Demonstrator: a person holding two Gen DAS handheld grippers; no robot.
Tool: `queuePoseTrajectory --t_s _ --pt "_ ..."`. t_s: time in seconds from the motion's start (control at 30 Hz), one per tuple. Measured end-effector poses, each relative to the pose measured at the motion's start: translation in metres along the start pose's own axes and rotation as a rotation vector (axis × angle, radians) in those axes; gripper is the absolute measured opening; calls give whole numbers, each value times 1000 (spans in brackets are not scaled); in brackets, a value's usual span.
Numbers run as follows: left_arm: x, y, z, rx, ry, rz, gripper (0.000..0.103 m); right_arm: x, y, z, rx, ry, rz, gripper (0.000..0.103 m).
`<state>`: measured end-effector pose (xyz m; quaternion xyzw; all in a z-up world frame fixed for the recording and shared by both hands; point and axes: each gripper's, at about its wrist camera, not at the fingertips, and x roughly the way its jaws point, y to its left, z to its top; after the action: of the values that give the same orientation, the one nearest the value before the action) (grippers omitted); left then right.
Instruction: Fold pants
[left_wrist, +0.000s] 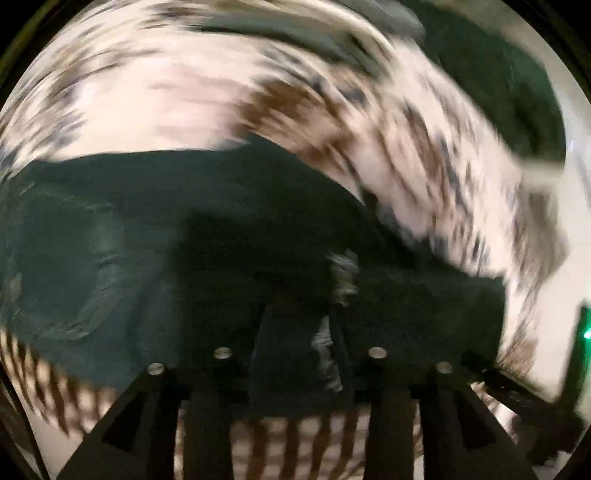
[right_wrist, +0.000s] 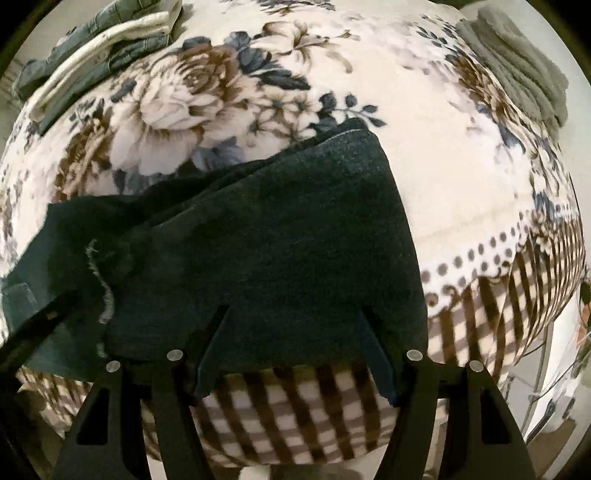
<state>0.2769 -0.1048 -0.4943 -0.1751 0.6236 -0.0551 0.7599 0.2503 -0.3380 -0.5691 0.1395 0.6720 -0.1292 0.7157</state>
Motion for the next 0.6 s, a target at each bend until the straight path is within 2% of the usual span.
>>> queuePoseTrajectory --t_s 0.07,0.17,0.2,0.23,0.3,0.4,0.5,0.6 --pt "-25 48 -1 -135 -30 -18 57 -8 10 -5 14 -3 19 70" --pt "-63 143 -7 -422 -104 -48 59 -11 33 -16 28 8 60 70" --pt "-67 163 -13 -484 -121 -59 59 -9 43 -20 32 15 73 70" --pt "-75 199 -18 -592 -149 -57 59 -6 53 -24 34 24 86 70" --pt "-78 238 -27 -729 -191 -54 59 1 73 -30 34 39 104 70" --pt "-64 269 -29 -838 -208 -72 59 13 101 -37 18 64 117 70" --pt "-36 283 -17 -853 -180 -73 59 23 127 -40 -16 76 126 70" --pt "-26 290 -8 -863 -181 -87 68 28 145 -40 -63 74 124 70"
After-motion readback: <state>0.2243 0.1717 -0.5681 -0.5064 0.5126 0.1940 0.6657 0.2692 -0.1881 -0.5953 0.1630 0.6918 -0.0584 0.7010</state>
